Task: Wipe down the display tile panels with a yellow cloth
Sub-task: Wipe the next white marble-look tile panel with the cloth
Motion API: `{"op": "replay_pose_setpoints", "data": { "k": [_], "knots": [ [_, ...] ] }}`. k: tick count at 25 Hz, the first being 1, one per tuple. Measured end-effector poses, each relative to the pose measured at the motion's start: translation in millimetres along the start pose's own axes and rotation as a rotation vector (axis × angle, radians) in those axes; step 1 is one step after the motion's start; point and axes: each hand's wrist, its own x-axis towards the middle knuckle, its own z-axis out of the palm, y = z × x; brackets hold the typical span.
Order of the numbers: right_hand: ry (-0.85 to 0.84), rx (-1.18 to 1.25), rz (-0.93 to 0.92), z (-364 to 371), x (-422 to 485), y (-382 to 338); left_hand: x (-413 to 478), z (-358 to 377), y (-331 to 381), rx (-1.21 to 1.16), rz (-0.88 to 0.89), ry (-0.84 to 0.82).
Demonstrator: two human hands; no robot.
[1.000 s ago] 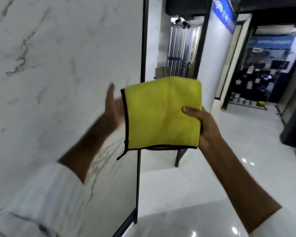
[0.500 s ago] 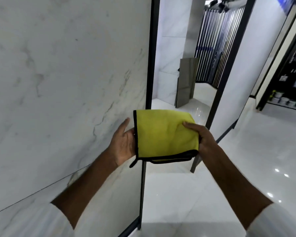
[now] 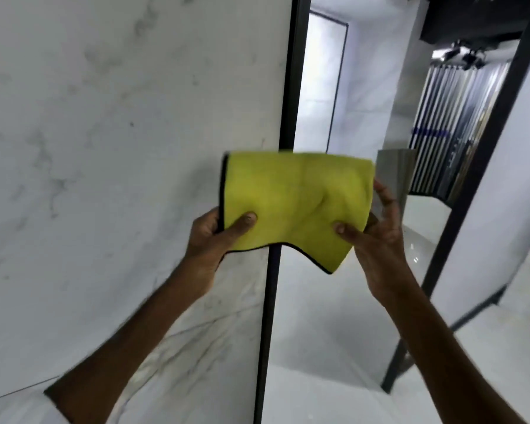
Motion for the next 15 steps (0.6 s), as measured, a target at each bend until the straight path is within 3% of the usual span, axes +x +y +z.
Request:
{"op": "replay_pose_setpoints", "data": {
  "k": [5, 7, 9, 11, 13, 15],
  "knots": [
    [-0.05, -0.022, -0.12, -16, 18, 2, -3, 19, 28, 0.175, 0.12, 0.199],
    [-0.263, -0.064, -0.069, -33, 30, -1, -7, 23, 37, 0.228, 0.185, 0.23],
    [-0.651, -0.078, 0.134, -54, 42, -6, -9, 21, 51, 0.227, 0.224, 0.227],
    [-0.849, -0.044, 0.313, -64, 56, -5, -4, 18, 64, 0.333, 0.259, 0.171],
    [-0.788, 0.053, 0.325, -46, 64, 3, 1, 22, 74, 0.606, 0.311, 0.064],
    [-0.804, -0.005, 0.344, -7, 56, 2, 4, 34, 81, 0.789, 0.316, -0.02]
  ]
}}
